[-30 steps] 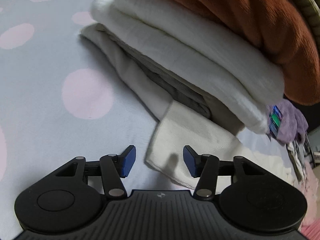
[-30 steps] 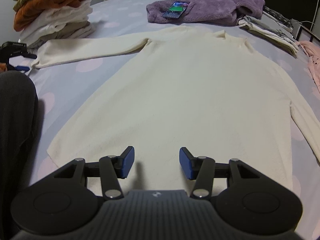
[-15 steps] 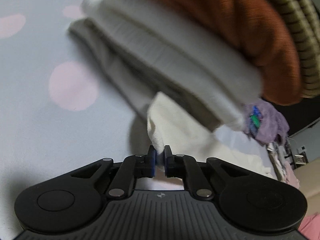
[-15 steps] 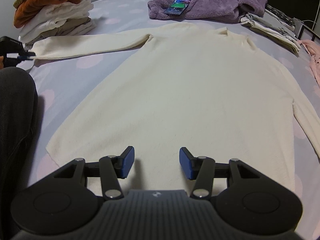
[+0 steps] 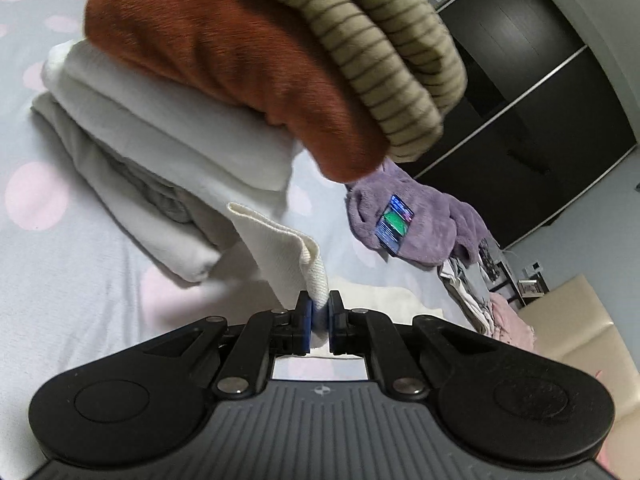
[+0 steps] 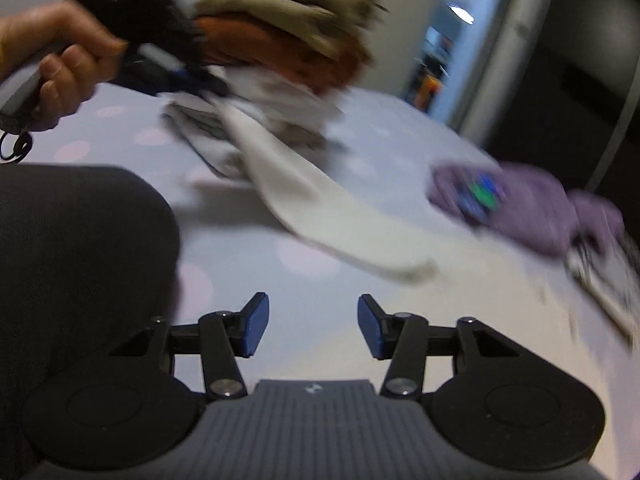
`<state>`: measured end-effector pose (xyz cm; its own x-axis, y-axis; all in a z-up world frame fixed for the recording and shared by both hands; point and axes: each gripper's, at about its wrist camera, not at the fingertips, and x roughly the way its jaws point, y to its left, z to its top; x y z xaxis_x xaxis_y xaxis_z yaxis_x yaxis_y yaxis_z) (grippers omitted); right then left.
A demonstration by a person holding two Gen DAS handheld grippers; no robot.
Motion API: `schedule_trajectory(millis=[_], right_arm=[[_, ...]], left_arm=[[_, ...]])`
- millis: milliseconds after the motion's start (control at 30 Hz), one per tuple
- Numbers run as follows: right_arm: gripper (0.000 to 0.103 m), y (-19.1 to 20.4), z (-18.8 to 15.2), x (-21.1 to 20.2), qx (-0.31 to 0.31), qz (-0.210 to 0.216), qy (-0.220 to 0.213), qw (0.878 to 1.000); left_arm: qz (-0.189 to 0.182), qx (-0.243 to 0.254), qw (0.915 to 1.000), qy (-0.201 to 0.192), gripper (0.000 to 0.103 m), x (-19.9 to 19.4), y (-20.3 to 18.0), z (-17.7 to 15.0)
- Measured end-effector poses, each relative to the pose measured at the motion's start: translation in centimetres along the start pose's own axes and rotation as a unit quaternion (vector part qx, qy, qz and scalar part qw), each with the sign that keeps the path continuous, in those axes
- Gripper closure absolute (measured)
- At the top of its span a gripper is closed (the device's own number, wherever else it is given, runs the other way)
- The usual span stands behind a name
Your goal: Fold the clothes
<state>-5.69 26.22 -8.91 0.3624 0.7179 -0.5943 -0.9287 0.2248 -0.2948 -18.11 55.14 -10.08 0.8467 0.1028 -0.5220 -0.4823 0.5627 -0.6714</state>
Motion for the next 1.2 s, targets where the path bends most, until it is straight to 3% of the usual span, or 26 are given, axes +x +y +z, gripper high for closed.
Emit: schedule_trajectory(millis=[267,500,567,633,667,767,1000,1067,1167,1200], right_arm=[[0.056,5.5,7.5,6.1,-0.123,-0.025,-0.035,0.991],[0.078,6.6,10.4,8.2,-0.138,0.007,-0.047,0.989],[0.097,6.5,10.8,8.2,-0.133,0.008,-0.050,0.990],[0.097,6.4,10.9,8.0,-0.125,0.009,-0.053,0.991],[0.097,6.3,10.9,7.8,-0.123,0.009,-0.055,0.991],[0.097,6.2,10.2,7.3,-0.129,0.003,-0.061,0.990],[0.097,6.5,9.2,6.7,-0.152,0.000,-0.064,0.986],[0.097,6.6,9.0,6.5,-0.153,0.000,-0.066,0.986],[0.097,6.7,8.8,6.3,-0.151,-0.002,-0.068,0.986],[0.097,6.7,8.8,6.2,-0.150,-0.003,-0.068,0.986]], left_arm=[[-0.003,-0.003,0.9997,0.024,0.098,-0.1,-1.4,-0.6],[-0.007,-0.008,0.9993,0.036,0.098,-0.6,-1.2,-0.9],[-0.008,-0.010,0.9993,0.036,0.098,-0.8,-1.1,-0.8],[-0.009,-0.018,0.9991,0.038,0.097,-1.0,-0.8,-0.8],[-0.008,-0.025,0.9989,0.040,0.095,-1.0,-0.6,-0.8],[0.007,-0.057,0.9962,0.066,0.065,-0.6,0.3,-0.7],[-0.001,-0.147,0.9868,0.069,0.063,-0.5,3.4,-1.1],[-0.007,-0.160,0.9846,0.070,0.065,-0.3,3.7,-1.1],[-0.009,-0.161,0.9847,0.067,0.097,-0.1,3.6,-1.0],[-0.009,-0.159,0.9852,0.064,0.099,-0.1,3.4,-1.0]])
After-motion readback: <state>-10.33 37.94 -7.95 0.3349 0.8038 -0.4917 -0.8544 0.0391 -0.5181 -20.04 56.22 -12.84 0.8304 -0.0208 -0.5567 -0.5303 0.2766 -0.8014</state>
